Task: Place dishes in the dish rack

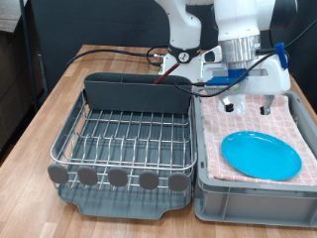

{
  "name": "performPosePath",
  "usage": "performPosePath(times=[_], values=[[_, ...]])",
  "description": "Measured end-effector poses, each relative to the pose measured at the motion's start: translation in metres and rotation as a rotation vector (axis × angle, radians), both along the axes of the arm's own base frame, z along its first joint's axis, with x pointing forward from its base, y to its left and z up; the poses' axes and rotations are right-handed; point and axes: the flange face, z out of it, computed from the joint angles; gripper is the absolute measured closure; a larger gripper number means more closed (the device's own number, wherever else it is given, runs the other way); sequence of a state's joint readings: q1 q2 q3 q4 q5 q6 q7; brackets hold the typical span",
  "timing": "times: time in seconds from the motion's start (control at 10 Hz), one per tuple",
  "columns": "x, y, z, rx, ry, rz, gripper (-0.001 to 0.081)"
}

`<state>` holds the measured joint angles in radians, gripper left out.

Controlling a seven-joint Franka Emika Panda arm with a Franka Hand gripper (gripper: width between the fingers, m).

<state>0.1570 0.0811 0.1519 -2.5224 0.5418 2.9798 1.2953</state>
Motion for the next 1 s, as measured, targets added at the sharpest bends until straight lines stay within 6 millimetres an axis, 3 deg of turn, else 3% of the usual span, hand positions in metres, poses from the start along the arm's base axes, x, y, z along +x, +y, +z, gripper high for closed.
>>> performPosePath(times=[1.0], values=[[-0.005, 0.000, -0.050, 0.016, -0.021, 0.039, 0.0004]])
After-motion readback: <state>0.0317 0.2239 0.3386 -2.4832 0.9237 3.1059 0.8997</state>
